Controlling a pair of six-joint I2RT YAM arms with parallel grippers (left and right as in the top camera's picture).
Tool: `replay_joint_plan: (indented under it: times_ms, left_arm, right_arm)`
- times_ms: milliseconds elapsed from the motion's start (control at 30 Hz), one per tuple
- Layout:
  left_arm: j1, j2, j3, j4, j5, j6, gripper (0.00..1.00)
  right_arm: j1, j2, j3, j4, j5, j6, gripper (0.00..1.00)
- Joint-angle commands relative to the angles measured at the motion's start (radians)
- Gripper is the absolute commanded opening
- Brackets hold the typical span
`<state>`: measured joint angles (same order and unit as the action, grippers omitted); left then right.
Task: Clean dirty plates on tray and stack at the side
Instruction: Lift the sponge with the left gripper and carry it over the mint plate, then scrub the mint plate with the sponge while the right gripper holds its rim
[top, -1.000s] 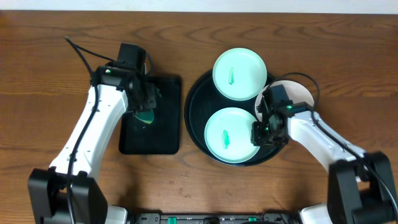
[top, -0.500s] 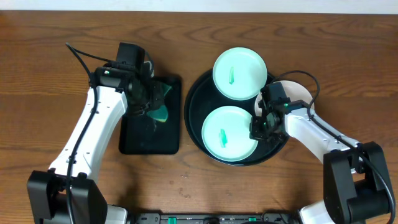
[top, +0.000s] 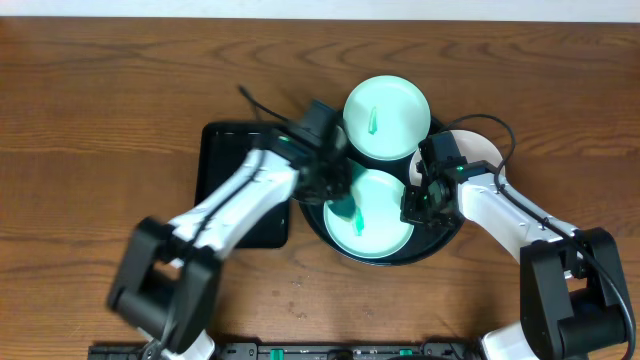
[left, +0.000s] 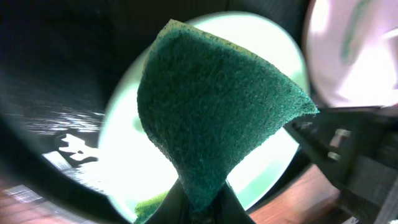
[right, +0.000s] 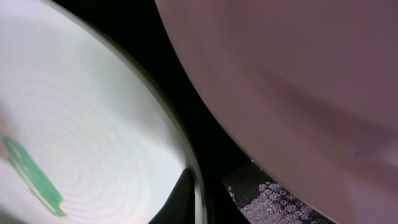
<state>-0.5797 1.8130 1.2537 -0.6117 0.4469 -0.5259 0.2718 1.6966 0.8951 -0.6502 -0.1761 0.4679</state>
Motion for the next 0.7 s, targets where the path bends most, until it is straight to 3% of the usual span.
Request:
replay_joint_plan:
  times_ms: [0, 200, 433, 533, 667]
  left_arm:
    - [-0.032, 0.072, -0.008, 0.030, 0.014, -0.095, 0.07]
    - [-0.051, 0.169, -0.008, 0.042, -0.013, -0.115, 0.07]
    - [-0.022, 0.170, -0.008, -0.103, -0.334, -0.094, 0.07]
    - [-0.015, 0.172, -0.008, -0.081, -0.315, -0.084, 0.07]
    - [-0.032, 0.192, -0.008, 0.010, -0.148, -0.073, 0.07]
  right_arm:
    - [0.014, 0.061, -0.008, 0.016, 0.044, 0.032, 0.01]
    - [0.014, 0.061, -0.008, 0.011, 0.045, 0.032, 0.01]
    - [0.018, 0.061, -0.008, 0.004, 0.045, 0.032, 0.01]
    - [0.018, 0.061, -0.008, 0.000, 0.045, 0.032, 0.01]
    - [0.018, 0.061, -0.008, 0.000, 0.044, 0.032, 0.01]
